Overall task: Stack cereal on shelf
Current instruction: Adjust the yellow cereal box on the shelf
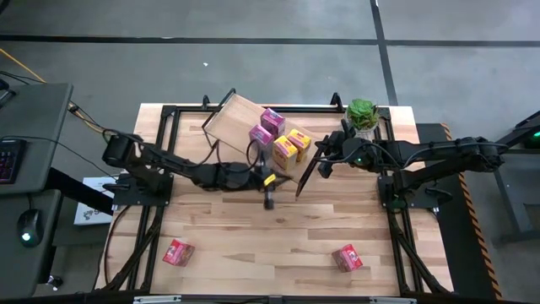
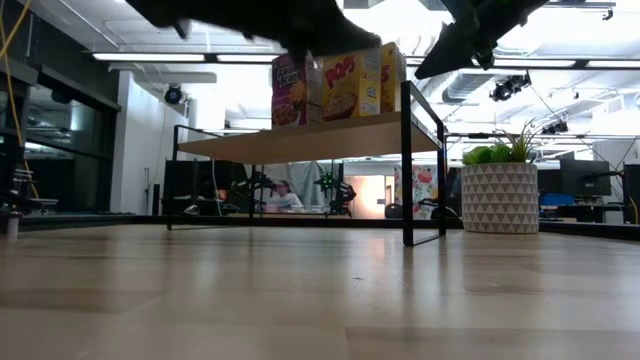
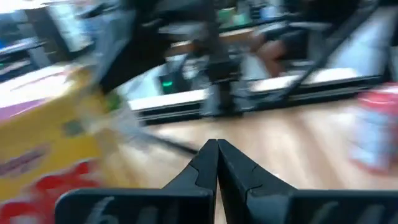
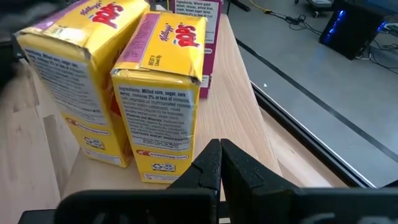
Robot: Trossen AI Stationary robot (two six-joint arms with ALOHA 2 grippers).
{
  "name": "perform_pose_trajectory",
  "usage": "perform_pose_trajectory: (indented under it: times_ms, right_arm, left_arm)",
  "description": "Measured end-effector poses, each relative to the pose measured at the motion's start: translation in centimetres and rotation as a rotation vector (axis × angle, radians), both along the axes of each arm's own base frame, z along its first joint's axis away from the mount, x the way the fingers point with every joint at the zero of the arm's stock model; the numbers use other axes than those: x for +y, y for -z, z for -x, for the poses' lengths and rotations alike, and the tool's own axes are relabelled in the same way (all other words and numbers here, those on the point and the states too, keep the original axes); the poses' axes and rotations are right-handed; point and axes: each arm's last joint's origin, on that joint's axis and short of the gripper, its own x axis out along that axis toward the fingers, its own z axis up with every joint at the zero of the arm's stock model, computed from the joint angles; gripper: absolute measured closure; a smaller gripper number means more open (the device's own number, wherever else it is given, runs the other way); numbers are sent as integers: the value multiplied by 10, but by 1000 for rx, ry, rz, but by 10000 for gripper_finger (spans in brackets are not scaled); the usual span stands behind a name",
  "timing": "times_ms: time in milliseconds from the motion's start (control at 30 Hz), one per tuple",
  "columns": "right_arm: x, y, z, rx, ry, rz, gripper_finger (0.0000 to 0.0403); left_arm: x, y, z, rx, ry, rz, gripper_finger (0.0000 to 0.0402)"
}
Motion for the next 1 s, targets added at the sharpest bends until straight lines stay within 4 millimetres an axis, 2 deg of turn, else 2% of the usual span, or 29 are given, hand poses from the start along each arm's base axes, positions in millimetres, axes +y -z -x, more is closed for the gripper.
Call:
perform_pose_trajectory:
  times_ms: [133,267,500,700,1000]
  right_arm:
    - [1,0,0,-2,-5,-6,403]
    - [1,0,0,-9,-11,-28,403]
    - [1,1,0,-3,-15,-31,403]
    - [1,1,0,-1,-17,-27,403]
    - [1,1,0,2,-19,-27,403]
  left_arm:
    - [-19,-16,17,52,72,-49,401]
    - [-25,-23,32,133,-50,-156,401]
    - [-8,-14,37,271,-165,-221,401]
    - [12,-4,32,287,-221,-231,401]
    - [19,0,20,223,-131,-186,401]
